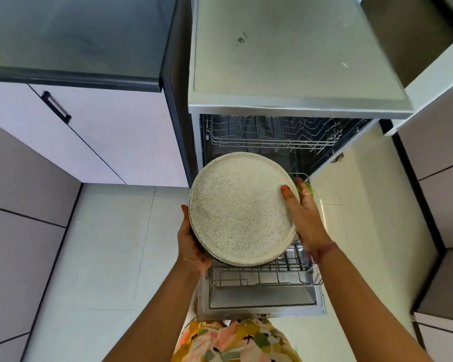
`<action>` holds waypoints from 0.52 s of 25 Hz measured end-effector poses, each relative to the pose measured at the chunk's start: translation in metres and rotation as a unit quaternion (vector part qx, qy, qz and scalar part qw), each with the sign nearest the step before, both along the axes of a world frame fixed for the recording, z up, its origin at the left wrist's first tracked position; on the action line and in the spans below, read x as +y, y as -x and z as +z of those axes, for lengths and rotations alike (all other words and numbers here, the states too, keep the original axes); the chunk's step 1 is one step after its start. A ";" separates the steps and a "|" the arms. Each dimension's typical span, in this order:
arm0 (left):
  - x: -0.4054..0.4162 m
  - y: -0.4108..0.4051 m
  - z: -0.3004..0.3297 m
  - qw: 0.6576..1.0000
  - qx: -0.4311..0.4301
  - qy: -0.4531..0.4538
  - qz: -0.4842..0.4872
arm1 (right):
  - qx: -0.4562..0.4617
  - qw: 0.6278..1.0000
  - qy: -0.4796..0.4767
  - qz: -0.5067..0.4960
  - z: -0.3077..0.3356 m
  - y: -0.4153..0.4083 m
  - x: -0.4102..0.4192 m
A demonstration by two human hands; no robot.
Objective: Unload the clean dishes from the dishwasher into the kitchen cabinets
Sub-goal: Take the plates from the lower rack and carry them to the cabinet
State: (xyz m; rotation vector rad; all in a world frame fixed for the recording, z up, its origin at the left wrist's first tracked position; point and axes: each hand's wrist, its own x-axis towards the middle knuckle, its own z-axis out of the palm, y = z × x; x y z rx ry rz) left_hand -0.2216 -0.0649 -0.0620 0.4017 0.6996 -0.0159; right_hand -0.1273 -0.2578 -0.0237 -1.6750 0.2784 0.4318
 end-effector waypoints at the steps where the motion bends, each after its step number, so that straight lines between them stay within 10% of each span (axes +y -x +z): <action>1: -0.001 0.000 -0.001 1.000 0.001 0.003 -0.008 | 0.020 1.000 -0.008 -0.009 -0.004 -0.003 0.000; 13: -0.035 -0.028 -0.014 0.987 0.092 -0.071 -0.112 | 0.037 0.998 0.041 -0.035 -0.047 -0.017 -0.047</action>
